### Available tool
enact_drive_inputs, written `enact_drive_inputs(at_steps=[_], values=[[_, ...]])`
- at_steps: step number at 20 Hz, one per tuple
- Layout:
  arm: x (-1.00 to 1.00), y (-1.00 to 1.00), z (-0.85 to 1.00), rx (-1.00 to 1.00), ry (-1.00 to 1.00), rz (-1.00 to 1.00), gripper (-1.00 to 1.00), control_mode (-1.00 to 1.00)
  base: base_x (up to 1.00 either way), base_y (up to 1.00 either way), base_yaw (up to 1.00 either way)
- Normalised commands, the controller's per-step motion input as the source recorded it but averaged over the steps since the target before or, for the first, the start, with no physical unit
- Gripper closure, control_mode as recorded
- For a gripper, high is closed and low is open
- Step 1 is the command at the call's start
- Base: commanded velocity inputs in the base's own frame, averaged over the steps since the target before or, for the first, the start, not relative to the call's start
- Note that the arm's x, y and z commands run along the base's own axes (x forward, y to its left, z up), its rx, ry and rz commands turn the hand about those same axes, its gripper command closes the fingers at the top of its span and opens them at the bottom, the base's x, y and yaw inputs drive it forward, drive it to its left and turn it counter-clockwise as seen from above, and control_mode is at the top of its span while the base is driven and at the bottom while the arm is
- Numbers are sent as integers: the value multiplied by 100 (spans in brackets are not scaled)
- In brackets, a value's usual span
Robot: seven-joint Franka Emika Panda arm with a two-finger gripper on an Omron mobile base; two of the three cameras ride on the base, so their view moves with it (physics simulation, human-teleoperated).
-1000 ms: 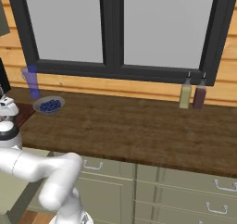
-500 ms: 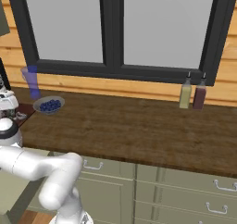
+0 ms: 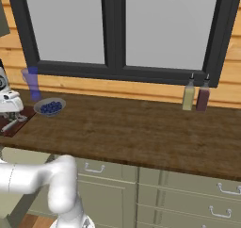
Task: Place the appropriate cutting tool for cutting the cucumber skin on the cutting board.
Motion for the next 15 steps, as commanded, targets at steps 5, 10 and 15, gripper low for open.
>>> enact_drive_inputs(at_steps=[5, 10, 15], values=[[-60, -100, 14, 22, -16, 0, -100, -100, 0, 0, 0], [-54, -100, 21, 21, -18, 0, -100, -100, 0, 0, 0], [-38, -100, 29, 16, -19, 0, -100, -100, 0, 0, 0]])
